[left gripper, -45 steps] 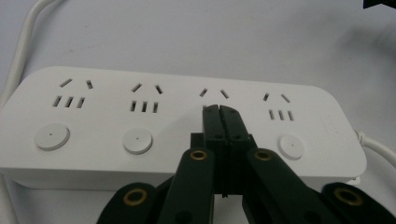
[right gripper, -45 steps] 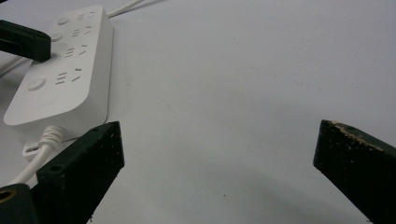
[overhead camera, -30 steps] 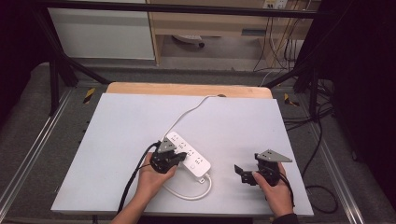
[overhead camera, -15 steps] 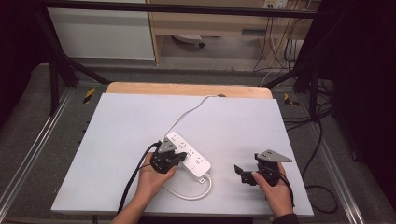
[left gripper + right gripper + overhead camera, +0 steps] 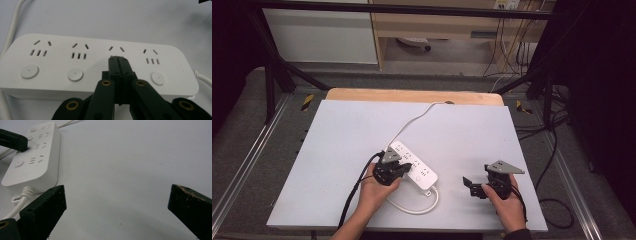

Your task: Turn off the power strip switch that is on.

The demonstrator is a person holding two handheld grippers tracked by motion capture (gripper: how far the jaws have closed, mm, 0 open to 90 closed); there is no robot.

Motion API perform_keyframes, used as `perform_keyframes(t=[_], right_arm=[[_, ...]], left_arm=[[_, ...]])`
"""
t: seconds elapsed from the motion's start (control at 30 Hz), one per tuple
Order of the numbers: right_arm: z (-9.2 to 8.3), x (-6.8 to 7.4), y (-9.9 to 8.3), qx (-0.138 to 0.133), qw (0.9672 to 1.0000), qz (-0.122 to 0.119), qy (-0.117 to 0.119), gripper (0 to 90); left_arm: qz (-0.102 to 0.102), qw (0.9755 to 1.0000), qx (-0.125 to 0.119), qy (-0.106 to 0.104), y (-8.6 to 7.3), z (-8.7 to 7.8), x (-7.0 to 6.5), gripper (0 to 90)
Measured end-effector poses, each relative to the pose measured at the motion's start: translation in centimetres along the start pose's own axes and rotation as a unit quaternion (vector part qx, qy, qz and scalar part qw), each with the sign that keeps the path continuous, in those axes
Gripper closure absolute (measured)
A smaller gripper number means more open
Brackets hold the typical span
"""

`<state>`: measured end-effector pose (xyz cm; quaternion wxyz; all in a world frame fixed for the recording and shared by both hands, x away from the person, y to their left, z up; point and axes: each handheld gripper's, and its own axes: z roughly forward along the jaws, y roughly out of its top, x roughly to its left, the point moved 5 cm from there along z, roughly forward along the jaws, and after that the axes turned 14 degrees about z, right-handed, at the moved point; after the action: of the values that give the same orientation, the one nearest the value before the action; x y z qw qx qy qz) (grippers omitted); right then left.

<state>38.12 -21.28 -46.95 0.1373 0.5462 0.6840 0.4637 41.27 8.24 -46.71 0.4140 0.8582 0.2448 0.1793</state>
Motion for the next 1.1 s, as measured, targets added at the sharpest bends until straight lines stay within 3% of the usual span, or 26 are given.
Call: perform_keyframes(t=[0.73, 1.1], right_arm=[[0.09, -0.07, -0.02, 0.002, 1.0000, -0.002, -0.001, 2.5], [0.09, -0.07, 0.01, 0.002, 1.0000, -0.004, -0.001, 2.5]], left_arm=[[0.006, 1.0000, 0.000, 0.006, 0.03, -0.02, -0.13, 90.0], [-0.005, 0.9999, -0.009, 0.003, -0.11, -0.02, -0.04, 90.0]])
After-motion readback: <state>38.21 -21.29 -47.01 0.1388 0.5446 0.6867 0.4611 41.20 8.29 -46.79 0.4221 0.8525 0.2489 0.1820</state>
